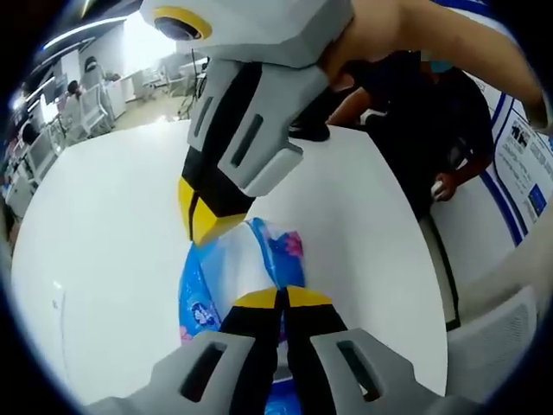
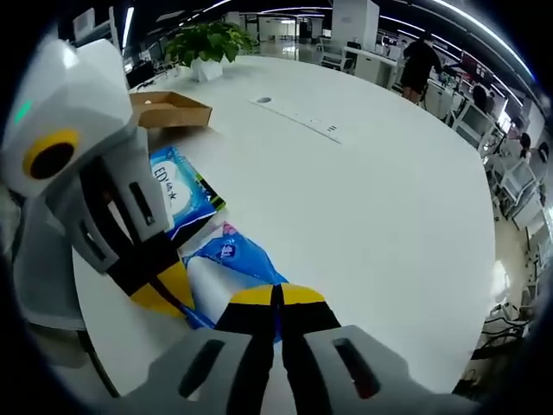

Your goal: Operate the shoe box by opening the lid, removing the specified soft item, and placing it in the target area until the item is outside and the box remains undamaged.

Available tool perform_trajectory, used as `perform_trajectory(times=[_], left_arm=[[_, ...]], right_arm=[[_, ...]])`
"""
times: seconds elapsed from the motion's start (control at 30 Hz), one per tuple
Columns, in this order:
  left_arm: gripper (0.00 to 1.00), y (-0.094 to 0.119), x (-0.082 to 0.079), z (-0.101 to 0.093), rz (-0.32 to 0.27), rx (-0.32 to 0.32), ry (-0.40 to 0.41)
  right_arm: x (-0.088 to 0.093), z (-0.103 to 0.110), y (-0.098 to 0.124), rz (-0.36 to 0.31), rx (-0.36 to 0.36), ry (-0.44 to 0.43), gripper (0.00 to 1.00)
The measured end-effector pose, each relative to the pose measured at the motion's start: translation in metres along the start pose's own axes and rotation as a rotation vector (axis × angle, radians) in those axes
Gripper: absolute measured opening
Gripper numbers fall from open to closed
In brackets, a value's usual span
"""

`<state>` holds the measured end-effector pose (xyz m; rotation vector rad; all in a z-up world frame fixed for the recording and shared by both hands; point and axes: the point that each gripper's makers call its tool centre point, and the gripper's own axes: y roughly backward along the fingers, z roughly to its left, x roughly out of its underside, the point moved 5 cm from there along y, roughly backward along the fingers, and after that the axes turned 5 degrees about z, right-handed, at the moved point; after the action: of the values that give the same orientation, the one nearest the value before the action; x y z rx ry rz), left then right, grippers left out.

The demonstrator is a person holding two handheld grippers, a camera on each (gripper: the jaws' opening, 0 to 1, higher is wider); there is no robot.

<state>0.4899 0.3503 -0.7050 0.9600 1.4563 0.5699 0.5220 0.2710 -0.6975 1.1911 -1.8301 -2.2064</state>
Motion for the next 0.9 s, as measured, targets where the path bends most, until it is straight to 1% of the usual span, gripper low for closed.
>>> perform_trajectory(times=[0.1, 0.23, 0.33, 0.43, 0.53, 0.67, 0.8, 0.9], left_arm=[[0.0, 0.001, -0.001, 0.0, -0.008, -0.013, -0.006], [0.02, 0.006, -0.003, -0.002, -0.018, -0.027, -0.012], [0.04, 0.011, -0.003, -0.001, -0.02, -0.047, -0.034], [0.06, 0.02, -0.005, -0.002, -0.033, -0.06, -0.036], [0.1, 0.029, -0.004, -0.003, -0.04, -0.077, -0.035], [0.17, 0.043, 0.001, -0.005, -0.027, -0.099, -0.026], [0.2, 0.058, 0.006, -0.008, -0.04, -0.114, -0.003], [0.25, 0.07, 0.014, -0.009, -0.031, -0.142, 0.025]], right_arm=[[0.0, 0.0, 0.001, 0.003, 0.011, 0.017, 0.01], [0.001, 0.0, 0.003, 0.007, 0.03, 0.034, 0.06], [-0.001, 0.0, 0.009, -0.001, 0.044, 0.033, 0.07], [-0.003, 0.0, 0.013, -0.008, 0.052, 0.034, 0.08], [-0.006, 0.003, 0.022, -0.021, 0.07, 0.034, 0.08], [-0.011, 0.01, 0.034, -0.035, 0.079, 0.039, 0.1], [-0.015, 0.018, 0.044, -0.042, 0.085, 0.051, 0.12], [-0.019, 0.025, 0.049, -0.046, 0.083, 0.059, 0.15]])
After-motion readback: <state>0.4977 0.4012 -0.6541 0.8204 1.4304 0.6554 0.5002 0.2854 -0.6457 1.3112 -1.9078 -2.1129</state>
